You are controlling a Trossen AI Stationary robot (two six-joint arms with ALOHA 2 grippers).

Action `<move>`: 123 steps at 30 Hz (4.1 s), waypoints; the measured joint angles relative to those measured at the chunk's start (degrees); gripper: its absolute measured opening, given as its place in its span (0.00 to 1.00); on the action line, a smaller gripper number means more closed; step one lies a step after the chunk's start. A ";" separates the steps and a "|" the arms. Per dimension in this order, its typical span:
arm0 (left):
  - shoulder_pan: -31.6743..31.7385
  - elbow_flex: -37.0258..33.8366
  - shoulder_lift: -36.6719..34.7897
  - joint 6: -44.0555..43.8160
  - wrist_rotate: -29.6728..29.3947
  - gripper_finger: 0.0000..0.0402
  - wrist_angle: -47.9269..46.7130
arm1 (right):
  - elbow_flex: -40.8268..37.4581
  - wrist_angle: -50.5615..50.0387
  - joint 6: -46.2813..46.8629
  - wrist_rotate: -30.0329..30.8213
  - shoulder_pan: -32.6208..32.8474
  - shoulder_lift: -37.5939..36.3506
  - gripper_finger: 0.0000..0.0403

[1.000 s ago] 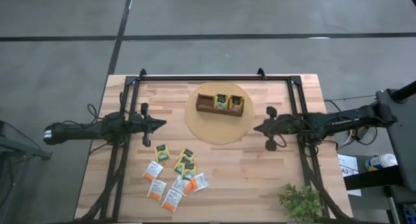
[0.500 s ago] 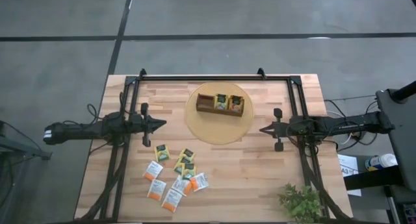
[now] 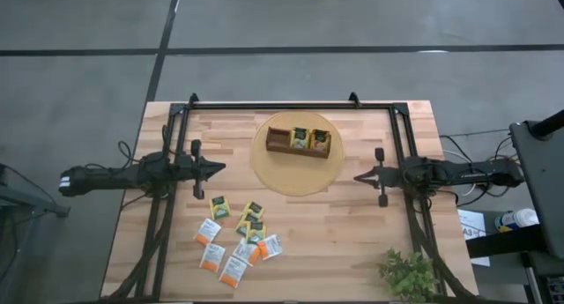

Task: Pick & Place Tea
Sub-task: Put the green tea bag into the middle section of wooden organizer

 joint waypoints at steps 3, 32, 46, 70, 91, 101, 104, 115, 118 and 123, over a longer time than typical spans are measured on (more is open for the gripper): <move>0.02 -0.01 0.00 0.00 -0.01 0.00 0.02 | -0.23 0.36 -0.79 -4.66 0.00 -1.38 0.02; 0.02 -0.02 -0.02 -0.02 -0.02 0.00 0.02 | -2.49 8.03 0.81 -7.12 0.00 -10.22 0.02; 0.02 -0.01 0.00 -0.01 -0.01 0.00 0.02 | -2.49 8.05 0.79 -7.12 0.04 -9.35 0.02; 0.00 0.00 0.08 -2.79 0.00 0.00 2.26 | -2.49 8.05 0.79 -7.14 0.04 -9.35 0.02; -0.02 11.72 0.58 -29.83 5.79 0.00 35.40 | -2.49 8.07 0.79 -7.14 0.04 -9.35 0.02; -0.02 26.55 10.27 -30.29 6.32 0.00 33.63 | -2.49 8.07 0.79 -7.14 0.04 -9.35 0.02; -0.02 32.33 14.91 -28.21 9.10 0.00 31.32 | -2.49 8.07 0.79 -7.14 0.04 -9.35 0.02; 0.02 59.51 27.32 -19.85 13.82 0.00 -17.82 | -2.49 8.07 0.79 -7.14 0.04 -9.34 0.02; 0.02 65.28 29.63 -18.44 12.72 0.02 -27.21 | -2.49 8.07 0.79 -7.14 0.04 -9.33 0.02; 0.02 72.57 32.34 -17.62 12.44 0.14 -38.46 | -2.49 8.07 0.79 -7.14 0.04 -9.33 0.02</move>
